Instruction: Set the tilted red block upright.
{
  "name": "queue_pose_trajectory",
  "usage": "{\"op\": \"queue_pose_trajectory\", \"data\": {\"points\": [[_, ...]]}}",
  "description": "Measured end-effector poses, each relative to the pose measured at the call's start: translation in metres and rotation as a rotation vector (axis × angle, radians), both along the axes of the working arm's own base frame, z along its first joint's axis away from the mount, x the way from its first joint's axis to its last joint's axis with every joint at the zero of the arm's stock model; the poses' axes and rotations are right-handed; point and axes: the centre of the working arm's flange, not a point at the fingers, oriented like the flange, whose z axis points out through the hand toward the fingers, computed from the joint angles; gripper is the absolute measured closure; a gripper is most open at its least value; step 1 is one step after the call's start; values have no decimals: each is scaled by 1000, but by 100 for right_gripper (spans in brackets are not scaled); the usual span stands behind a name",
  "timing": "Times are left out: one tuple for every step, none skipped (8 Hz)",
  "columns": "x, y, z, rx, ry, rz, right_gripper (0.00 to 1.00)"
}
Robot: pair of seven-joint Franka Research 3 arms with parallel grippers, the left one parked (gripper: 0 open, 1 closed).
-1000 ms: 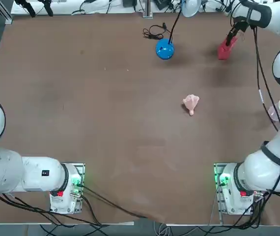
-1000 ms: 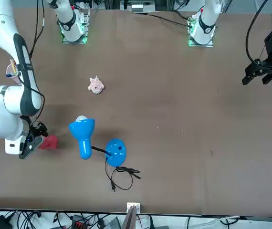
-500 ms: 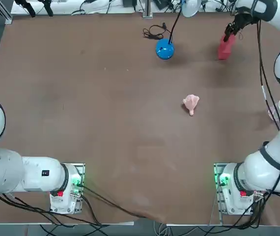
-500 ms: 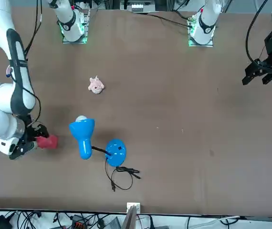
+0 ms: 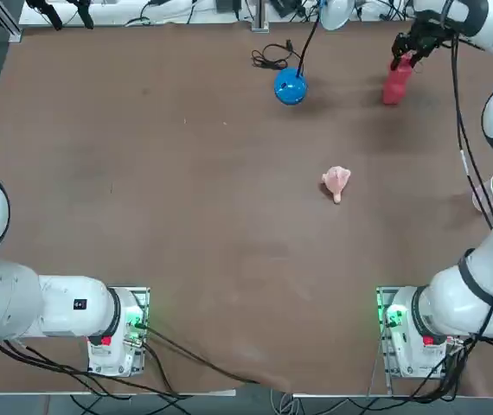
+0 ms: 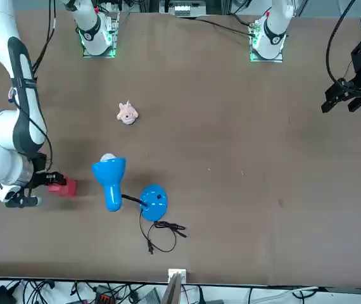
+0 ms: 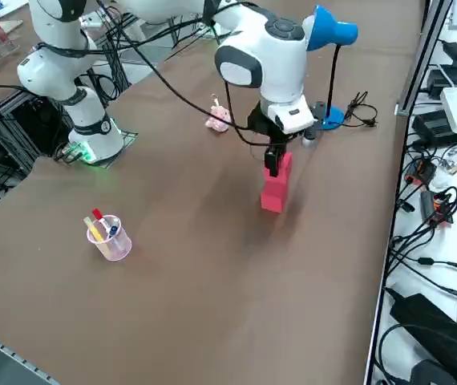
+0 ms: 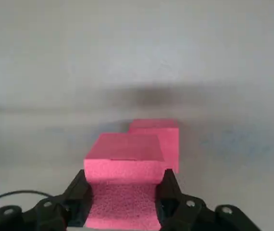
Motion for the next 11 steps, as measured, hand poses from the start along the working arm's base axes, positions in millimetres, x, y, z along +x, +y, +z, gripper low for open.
{"op": "queue_pose_trajectory", "data": {"points": [[0, -2, 0, -14, 3, -27, 32], [-1, -6, -2, -23, 8, -42, 32], [-3, -10, -5, -27, 16, -50, 32], [-5, -12, -8, -30, 23, -53, 32], [-6, -13, -12, -35, 28, -47, 32], [-7, -14, -15, -45, 31, -34, 32], [-7, -14, -17, -51, 33, -20, 32], [-7, -13, -18, -50, 32, -7, 32], [-6, -12, -18, -52, 29, 3, 32], [-6, -11, -18, -60, 25, 12, 32], [-5, -10, -17, -73, 22, 23, 32]]}}
